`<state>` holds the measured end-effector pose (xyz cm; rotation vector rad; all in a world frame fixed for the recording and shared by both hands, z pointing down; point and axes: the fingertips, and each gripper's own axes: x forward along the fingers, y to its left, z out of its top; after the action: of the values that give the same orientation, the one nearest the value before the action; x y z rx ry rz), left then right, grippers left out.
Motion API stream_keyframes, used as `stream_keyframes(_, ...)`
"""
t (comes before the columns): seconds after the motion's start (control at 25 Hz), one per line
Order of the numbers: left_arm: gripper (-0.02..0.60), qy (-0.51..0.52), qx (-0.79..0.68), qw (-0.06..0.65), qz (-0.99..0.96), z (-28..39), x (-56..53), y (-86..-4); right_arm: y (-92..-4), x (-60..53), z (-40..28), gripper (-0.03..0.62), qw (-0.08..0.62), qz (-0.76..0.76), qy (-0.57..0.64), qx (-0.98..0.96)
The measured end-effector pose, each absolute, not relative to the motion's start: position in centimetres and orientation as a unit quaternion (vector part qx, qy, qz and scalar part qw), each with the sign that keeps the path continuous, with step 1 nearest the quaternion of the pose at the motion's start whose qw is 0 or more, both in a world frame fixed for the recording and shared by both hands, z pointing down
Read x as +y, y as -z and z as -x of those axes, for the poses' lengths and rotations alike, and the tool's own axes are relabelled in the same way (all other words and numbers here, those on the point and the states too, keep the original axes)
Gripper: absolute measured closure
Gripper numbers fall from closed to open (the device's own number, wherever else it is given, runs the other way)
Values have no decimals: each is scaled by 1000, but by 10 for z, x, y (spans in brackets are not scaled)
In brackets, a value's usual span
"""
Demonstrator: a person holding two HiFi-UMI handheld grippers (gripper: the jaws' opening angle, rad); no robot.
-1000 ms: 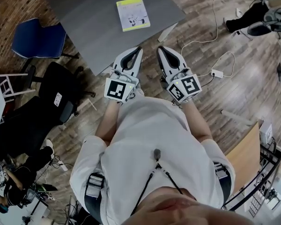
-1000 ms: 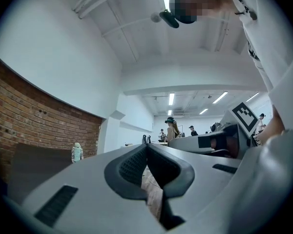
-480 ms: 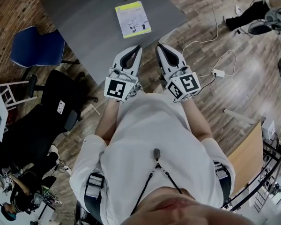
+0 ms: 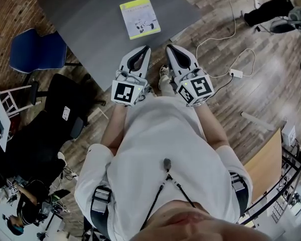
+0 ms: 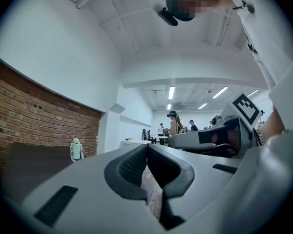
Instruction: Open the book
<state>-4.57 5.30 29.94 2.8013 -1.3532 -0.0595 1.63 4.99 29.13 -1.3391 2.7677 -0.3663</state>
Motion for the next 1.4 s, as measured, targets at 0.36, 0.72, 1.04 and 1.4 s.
stream_keyframes(0.36, 558, 32, -461, 14, -887, 42, -5, -307, -303, -9, -12, 557, 10, 407, 127, 904)
stream_keyframes(0.72, 558, -5, -488, 22, -873, 28, -62, -328, -315, -79, -19, 557, 9, 365, 142, 920)
stream_keyframes(1.04, 558, -54, -502, 39, -862, 19, -101, -353, -316, -128, -27, 557, 14, 341, 136, 930)
stream_keyframes(1.4, 558, -59, -518, 47, -852, -5, -144, -377, -340, -173, -61, 557, -4, 354, 142, 924)
